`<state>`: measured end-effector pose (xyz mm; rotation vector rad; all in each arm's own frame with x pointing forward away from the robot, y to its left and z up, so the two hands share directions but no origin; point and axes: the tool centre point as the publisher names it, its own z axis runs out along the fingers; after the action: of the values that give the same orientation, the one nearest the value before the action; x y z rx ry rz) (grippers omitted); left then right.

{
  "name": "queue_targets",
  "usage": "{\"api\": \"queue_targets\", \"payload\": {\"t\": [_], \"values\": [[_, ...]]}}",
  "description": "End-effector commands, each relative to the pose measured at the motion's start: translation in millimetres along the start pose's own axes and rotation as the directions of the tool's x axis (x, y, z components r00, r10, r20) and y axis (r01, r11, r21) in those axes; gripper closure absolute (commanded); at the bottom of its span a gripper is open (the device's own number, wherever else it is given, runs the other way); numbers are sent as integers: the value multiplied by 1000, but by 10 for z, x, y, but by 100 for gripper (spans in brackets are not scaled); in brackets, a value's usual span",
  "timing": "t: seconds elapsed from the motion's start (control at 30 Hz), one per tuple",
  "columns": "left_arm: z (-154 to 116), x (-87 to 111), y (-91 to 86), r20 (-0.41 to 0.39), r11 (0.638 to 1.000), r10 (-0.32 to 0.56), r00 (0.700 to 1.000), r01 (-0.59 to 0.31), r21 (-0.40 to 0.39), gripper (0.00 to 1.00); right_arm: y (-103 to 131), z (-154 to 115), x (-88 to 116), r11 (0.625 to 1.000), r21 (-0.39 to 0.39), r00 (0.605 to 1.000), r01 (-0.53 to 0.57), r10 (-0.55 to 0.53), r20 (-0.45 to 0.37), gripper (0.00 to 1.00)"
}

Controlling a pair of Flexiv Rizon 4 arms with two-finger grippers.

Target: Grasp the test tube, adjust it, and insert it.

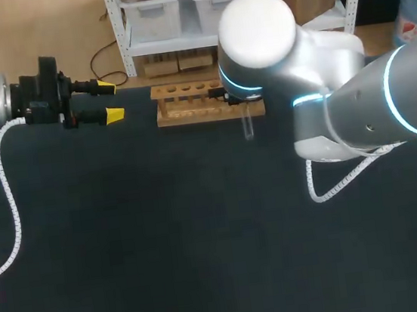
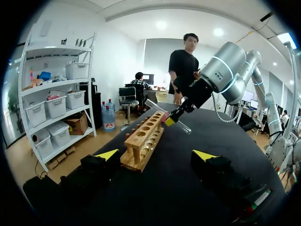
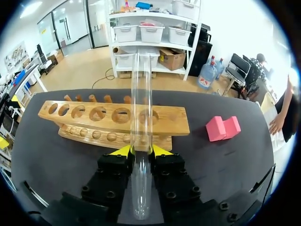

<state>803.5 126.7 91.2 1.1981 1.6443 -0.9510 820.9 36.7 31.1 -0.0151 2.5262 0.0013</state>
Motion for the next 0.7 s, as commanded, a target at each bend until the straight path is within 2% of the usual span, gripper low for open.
{"api": "queue_targets", "payload": {"t": [0.03,0.37,0.7], "values": [[-1,10,-4,2,1000,2,1000,-2,-2,0,4,29,15,1000,-1,1000,1,-1,-8,100],[-1,10,-4,2,1000,2,1000,-2,-2,0,-13,24,69,1000,-3,1000,1,-1,-22,100],[-1,10,-4,2,1000,2,1000,-2,-2,0,-26,-179,121,1000,12,1000,-20,20,-8,100]]}}
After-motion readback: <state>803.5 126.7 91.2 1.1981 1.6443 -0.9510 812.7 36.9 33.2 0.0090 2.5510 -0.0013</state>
